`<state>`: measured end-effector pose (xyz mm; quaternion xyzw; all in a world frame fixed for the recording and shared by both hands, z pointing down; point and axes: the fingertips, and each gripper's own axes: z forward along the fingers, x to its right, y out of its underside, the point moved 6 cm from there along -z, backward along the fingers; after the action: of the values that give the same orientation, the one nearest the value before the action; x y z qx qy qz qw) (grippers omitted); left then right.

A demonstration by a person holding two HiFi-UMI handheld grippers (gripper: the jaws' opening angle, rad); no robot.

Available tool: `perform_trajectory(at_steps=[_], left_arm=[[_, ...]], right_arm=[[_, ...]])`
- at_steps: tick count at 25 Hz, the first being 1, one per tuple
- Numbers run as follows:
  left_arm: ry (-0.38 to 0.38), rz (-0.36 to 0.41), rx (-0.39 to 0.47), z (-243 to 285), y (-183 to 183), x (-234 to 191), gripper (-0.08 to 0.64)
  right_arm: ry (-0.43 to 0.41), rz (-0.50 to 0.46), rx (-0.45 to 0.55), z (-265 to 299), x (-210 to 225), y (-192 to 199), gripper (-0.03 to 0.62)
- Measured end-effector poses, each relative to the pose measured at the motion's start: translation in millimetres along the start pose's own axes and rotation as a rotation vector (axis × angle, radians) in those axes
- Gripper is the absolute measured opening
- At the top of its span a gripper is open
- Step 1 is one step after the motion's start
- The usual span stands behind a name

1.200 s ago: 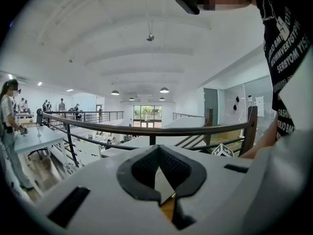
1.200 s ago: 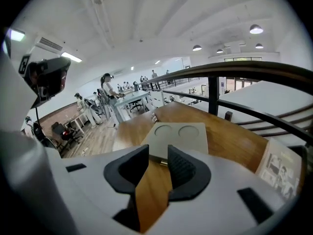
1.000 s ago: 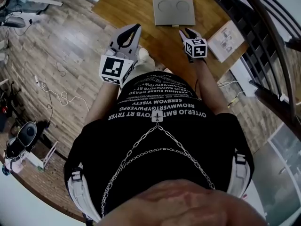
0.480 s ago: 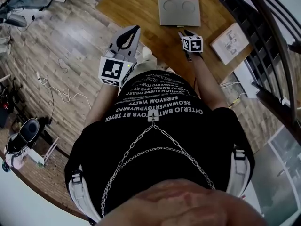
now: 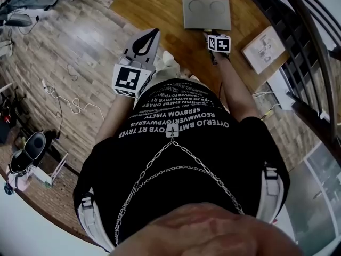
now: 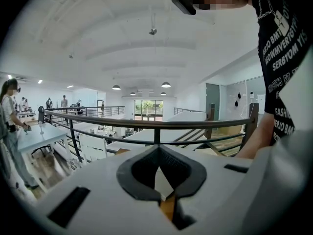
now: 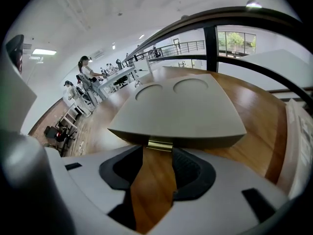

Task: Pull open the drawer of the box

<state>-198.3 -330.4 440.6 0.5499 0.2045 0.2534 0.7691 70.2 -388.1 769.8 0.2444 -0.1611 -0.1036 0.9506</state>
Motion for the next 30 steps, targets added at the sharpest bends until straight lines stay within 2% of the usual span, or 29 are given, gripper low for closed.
perform_trajectory(at_steps=[13,21,30], left_arm=[[0.029,-0.009,-0.003,8,-2,10,0.006],[0.055,-0.003,-0.017,5,2,28,0.006],[0.050,0.006,-0.002,-2,-5,36,0.006]], right_arm=[[0.051,0.055,-0.066,9,1,-4,0.164],[0.044,0.063,-0.063,4,0,0,0.161],[0.033,0.063,-0.067,-6,-1,14,0.160]])
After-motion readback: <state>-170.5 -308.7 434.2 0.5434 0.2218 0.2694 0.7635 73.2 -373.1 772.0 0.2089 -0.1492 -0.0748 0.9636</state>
